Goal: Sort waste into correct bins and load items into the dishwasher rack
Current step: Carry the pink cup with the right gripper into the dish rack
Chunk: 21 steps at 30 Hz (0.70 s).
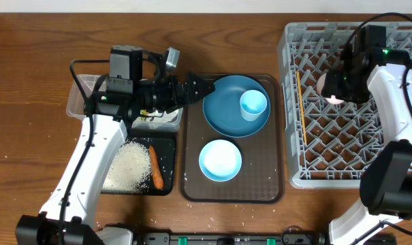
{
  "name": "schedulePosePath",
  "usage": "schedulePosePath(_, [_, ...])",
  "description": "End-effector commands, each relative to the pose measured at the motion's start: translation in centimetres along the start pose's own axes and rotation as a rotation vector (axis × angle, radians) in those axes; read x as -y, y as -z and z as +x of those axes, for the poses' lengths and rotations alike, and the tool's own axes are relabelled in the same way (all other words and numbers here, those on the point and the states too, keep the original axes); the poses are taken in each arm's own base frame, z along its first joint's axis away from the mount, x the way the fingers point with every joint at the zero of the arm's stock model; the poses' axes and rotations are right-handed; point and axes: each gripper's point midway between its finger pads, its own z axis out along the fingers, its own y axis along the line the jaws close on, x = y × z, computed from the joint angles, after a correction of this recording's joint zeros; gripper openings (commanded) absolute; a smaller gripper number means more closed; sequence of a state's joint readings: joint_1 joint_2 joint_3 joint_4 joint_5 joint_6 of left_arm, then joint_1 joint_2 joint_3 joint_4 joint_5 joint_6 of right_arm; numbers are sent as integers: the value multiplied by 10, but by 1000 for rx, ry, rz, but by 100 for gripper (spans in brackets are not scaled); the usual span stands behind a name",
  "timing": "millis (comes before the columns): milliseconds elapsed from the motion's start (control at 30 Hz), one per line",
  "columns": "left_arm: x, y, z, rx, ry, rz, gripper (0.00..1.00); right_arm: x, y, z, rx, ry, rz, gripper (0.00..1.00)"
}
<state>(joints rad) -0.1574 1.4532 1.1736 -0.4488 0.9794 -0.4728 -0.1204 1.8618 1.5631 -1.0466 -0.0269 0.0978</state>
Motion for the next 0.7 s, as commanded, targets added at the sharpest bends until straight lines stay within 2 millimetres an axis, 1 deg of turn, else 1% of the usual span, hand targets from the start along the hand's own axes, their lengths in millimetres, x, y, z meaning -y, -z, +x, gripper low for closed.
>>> schedulePosePath(0, [-2, 0, -1, 4, -3, -7, 99, 7, 1, -2, 2, 4, 32, 58])
schedulePosePath(67, [-2, 0, -1, 4, -3, -7, 99, 7, 1, -2, 1, 4, 32, 65])
schedulePosePath(133, [-2, 0, -1, 4, -3, -7, 99, 7, 1, -2, 0, 4, 32, 68])
schedulePosePath(433, [-2, 0, -1, 4, -3, -7, 99, 7, 2, -2, 0, 5, 32, 69])
schedulePosePath(500, [-2, 0, -1, 4, -3, -7, 99, 7, 4, -4, 9, 4, 31, 69])
schedulePosePath(600, [-2, 0, -1, 4, -3, -7, 99, 4, 17, -13, 40, 5, 16, 69])
schedulePosePath(667, [-2, 0, -1, 4, -3, -7, 99, 2, 31, -19, 58, 7, 11, 69])
